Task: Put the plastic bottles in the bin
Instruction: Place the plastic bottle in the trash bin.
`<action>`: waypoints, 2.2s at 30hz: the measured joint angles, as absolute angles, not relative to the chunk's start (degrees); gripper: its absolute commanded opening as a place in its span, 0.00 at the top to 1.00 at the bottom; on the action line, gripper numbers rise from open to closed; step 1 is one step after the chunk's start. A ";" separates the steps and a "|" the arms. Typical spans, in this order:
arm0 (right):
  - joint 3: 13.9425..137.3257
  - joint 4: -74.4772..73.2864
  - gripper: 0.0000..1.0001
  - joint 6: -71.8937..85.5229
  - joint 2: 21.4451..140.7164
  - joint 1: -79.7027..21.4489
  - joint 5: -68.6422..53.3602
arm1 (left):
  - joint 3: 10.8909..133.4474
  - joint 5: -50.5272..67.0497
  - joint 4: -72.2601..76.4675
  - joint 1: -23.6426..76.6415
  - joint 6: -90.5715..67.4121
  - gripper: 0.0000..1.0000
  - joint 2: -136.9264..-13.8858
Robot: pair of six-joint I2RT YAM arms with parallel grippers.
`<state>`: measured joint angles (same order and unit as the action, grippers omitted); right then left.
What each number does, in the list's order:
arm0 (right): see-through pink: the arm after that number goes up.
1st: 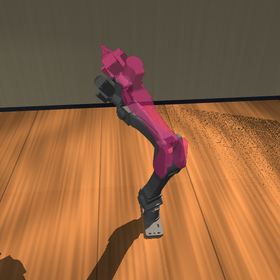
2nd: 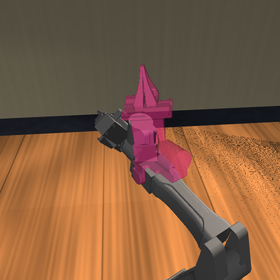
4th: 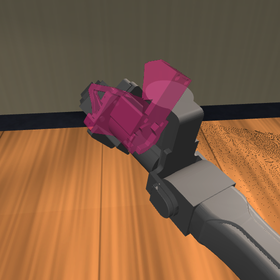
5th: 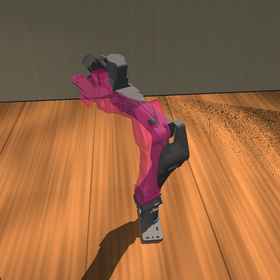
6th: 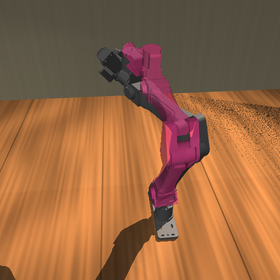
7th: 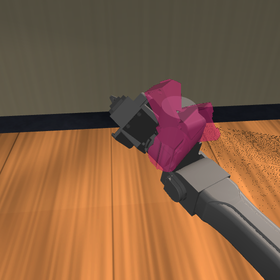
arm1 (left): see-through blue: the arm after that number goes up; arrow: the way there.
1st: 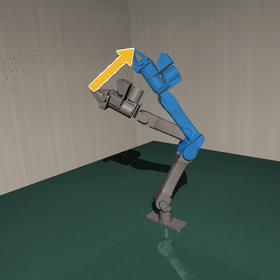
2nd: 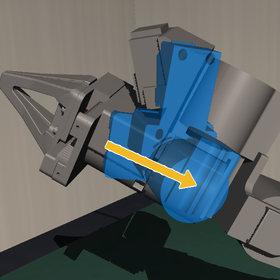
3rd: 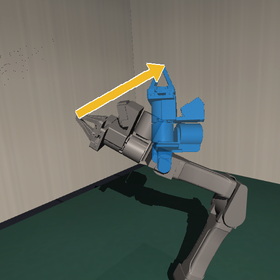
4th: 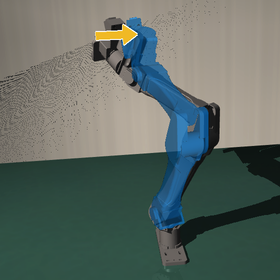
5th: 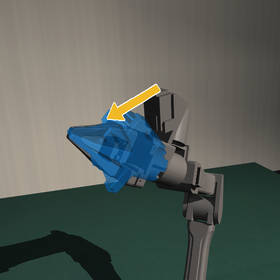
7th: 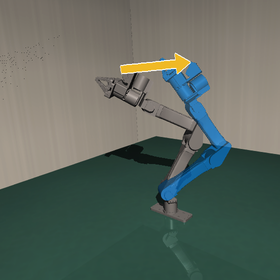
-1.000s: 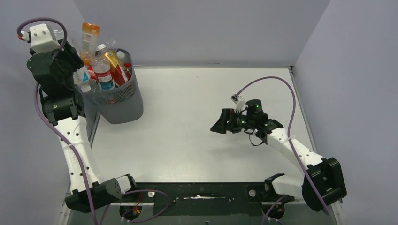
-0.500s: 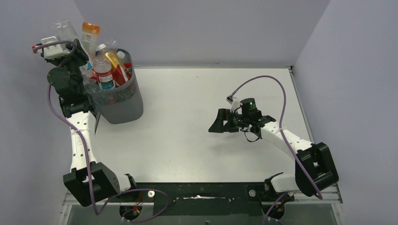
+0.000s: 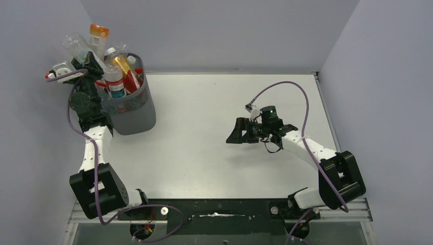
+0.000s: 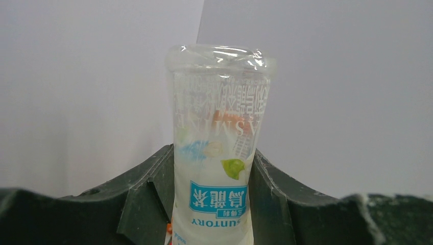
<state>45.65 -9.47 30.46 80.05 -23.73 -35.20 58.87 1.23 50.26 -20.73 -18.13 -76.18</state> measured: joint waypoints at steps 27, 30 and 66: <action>45.65 -8.51 0.08 30.96 80.01 -26.13 -35.59 | 49.15 -2.76 39.62 -20.99 -20.10 0.21 -64.75; 45.65 -8.32 0.09 31.22 80.01 -27.14 -35.53 | 49.15 -2.81 35.75 -20.99 -19.07 0.21 -62.87; 48.73 -11.14 0.02 30.48 78.94 -30.46 -33.30 | 97.62 -1.83 -13.41 -21.02 -17.34 0.12 -67.70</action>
